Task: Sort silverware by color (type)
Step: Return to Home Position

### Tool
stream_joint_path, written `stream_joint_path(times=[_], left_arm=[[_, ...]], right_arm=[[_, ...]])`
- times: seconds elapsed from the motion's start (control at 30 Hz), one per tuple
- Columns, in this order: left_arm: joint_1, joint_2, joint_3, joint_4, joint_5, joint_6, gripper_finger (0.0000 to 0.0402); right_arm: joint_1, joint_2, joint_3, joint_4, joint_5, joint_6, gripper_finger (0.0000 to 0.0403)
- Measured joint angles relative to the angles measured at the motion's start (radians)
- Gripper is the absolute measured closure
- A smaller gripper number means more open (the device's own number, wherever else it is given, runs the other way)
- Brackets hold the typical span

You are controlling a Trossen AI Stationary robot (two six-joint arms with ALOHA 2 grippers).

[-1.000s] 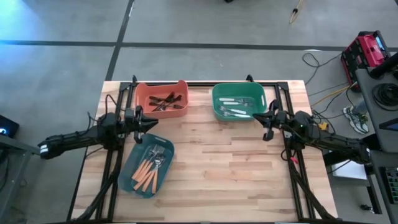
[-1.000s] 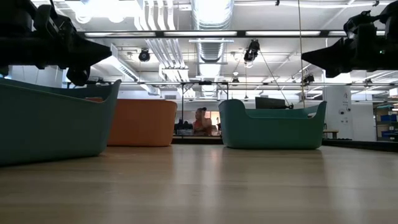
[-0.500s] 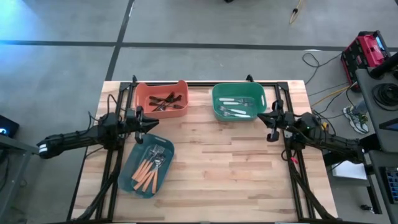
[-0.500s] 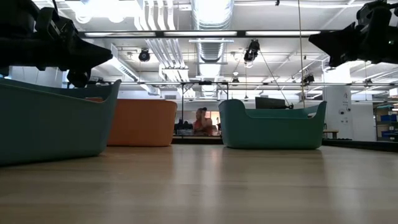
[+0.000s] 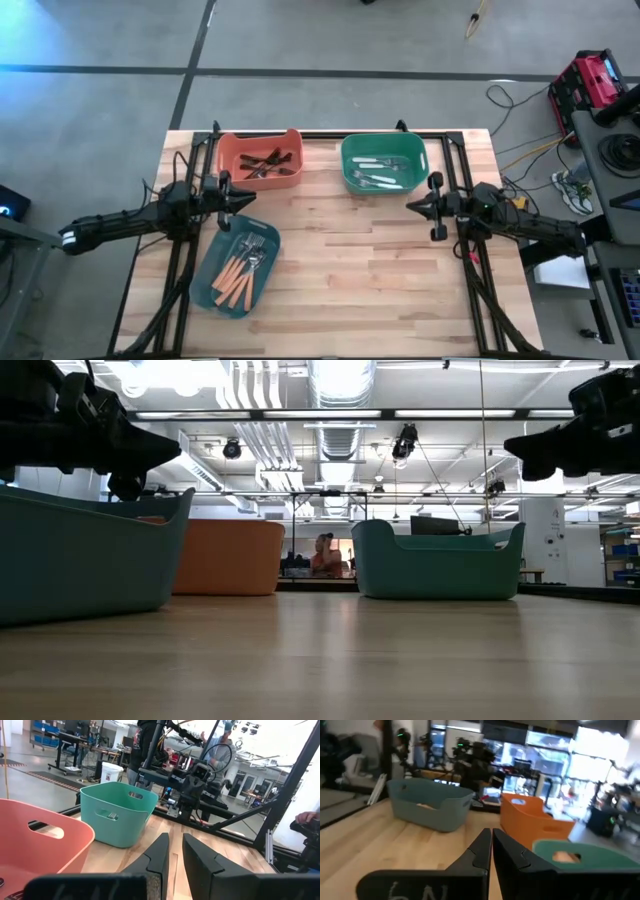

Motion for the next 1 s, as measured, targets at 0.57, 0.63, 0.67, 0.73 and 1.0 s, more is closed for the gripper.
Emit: stream_joint_path(times=[0.57,0.63,0.67,0.73,1.0], left_arm=[[0.0,0.005,0.0,0.001,0.0,0.0,0.0365],[0.0,0.005,0.0,0.0,0.0,0.0,0.0365],[0.0,0.005,0.0,0.0,0.0,0.0,0.0365],[0.0,0.005,0.0,0.001,0.0,0.0,0.0365],[0.0,0.007,0.0,0.0,0.0,0.0,0.0365]], right_arm=[[0.143,0.004,0.0,0.006,-0.02,0.015,0.0394],[0.144,0.008,0.0,0.021,-0.023,0.15,0.0394],[0.143,0.008,0.0,0.032,-0.023,0.223,0.0394],[0.143,0.006,0.0,0.036,-0.037,0.346,0.0394],[0.143,0.021,0.0,0.028,-0.116,0.42,0.0394]])
